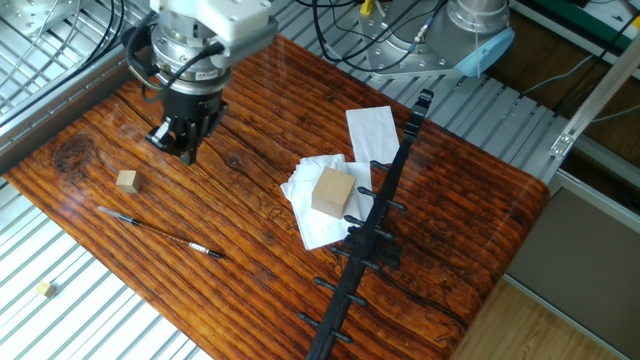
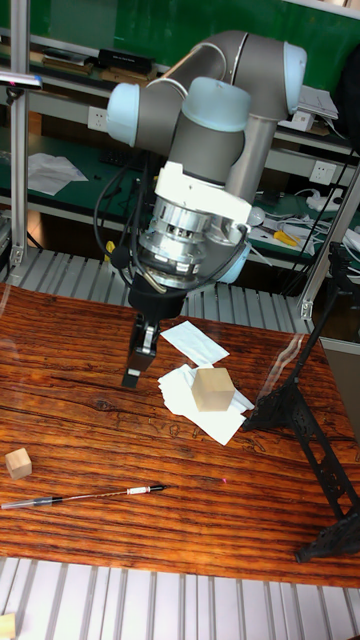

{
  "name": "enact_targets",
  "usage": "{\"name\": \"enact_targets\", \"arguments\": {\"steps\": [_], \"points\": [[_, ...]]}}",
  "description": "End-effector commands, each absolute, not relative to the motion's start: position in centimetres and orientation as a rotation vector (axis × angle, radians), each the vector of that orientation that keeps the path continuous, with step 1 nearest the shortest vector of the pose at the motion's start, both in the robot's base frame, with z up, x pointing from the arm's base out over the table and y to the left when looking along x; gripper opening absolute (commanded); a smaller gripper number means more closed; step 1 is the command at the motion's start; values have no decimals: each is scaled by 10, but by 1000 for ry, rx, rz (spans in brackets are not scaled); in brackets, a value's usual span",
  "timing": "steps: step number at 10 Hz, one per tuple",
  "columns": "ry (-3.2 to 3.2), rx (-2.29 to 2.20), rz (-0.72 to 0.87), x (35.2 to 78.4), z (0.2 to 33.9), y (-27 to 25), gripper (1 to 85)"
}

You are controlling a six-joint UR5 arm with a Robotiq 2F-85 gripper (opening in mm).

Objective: Place the brush on the pen rack

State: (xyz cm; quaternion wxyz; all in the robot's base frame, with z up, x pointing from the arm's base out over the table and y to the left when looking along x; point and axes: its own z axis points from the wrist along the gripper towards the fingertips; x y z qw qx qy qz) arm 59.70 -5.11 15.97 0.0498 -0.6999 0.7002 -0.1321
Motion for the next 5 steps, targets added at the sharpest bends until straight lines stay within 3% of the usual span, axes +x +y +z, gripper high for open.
{"name": "enact_targets", "arguments": {"steps": [1, 5], "points": [[2137, -2069, -421, 603, 167, -55, 13], [2149, -2033, -409, 606, 168, -52, 13]]}}
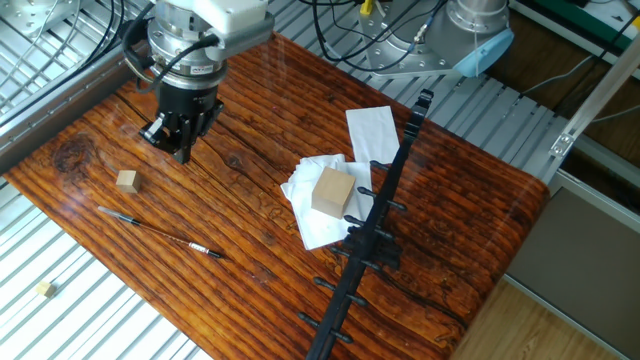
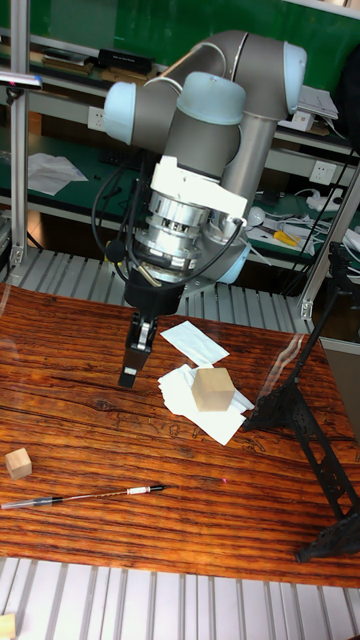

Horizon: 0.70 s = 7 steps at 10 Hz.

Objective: Place the brush on the pen rack

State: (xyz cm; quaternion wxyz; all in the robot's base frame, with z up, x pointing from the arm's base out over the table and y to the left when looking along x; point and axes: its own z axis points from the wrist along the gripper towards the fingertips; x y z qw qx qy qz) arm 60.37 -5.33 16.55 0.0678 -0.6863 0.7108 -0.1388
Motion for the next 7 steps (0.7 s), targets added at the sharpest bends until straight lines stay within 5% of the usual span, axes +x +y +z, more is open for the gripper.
{"name": "enact_targets", "arguments": {"steps": [1, 7], "points": [[2147, -2035, -409, 606, 168, -52, 13], [2190, -2082, -333, 587, 163, -52, 13]]}}
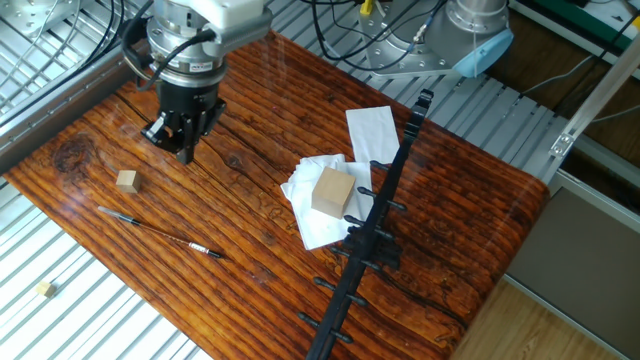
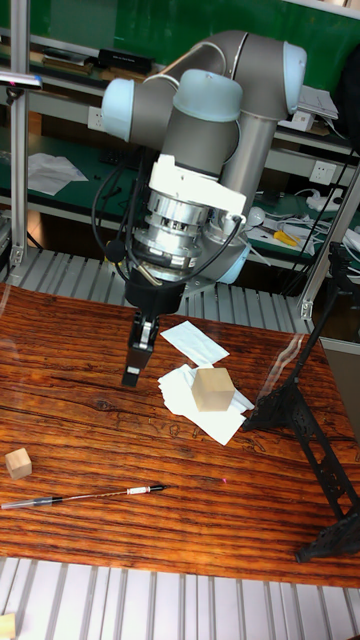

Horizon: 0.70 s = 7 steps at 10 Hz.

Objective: Place the brush on the pen rack

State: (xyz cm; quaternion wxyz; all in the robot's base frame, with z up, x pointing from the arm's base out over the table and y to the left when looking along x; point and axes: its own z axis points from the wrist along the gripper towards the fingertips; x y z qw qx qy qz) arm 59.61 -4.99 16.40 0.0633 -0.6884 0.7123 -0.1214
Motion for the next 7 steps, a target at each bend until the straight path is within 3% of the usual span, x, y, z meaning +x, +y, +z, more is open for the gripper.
{"name": "enact_targets", "arguments": {"steps": [1, 7], "points": [[2207, -2071, -316, 584, 162, -50, 13], [2247, -2029, -269, 579, 161, -45, 13]]}}
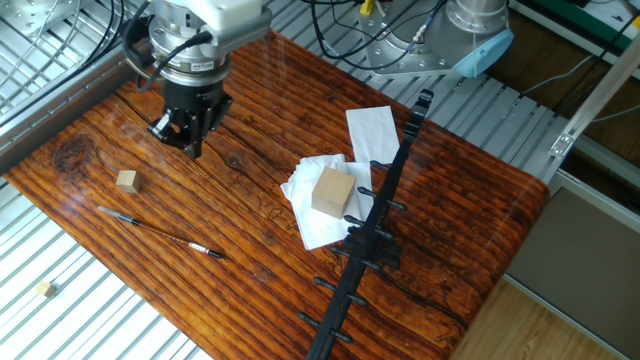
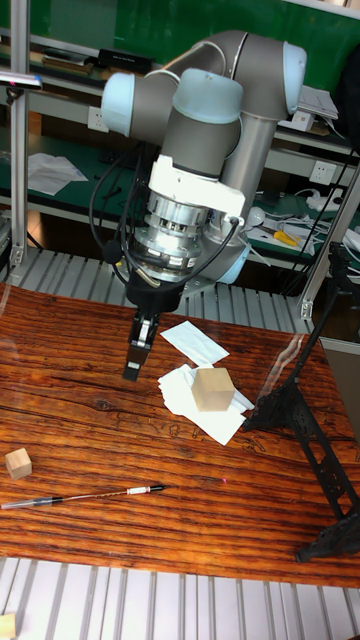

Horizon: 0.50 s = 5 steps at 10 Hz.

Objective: Place the brush on the pen rack

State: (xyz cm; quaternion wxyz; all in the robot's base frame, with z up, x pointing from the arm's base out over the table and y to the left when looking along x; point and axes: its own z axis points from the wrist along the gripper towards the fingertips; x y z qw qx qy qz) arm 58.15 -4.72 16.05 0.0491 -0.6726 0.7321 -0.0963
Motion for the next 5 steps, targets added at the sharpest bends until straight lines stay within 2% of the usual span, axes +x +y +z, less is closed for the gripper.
{"name": "enact_targets", "arguments": {"steps": [1, 5], "points": [[2245, -2027, -266, 580, 161, -44, 13], [2231, -2037, -201, 581, 158, -41, 13]]}}
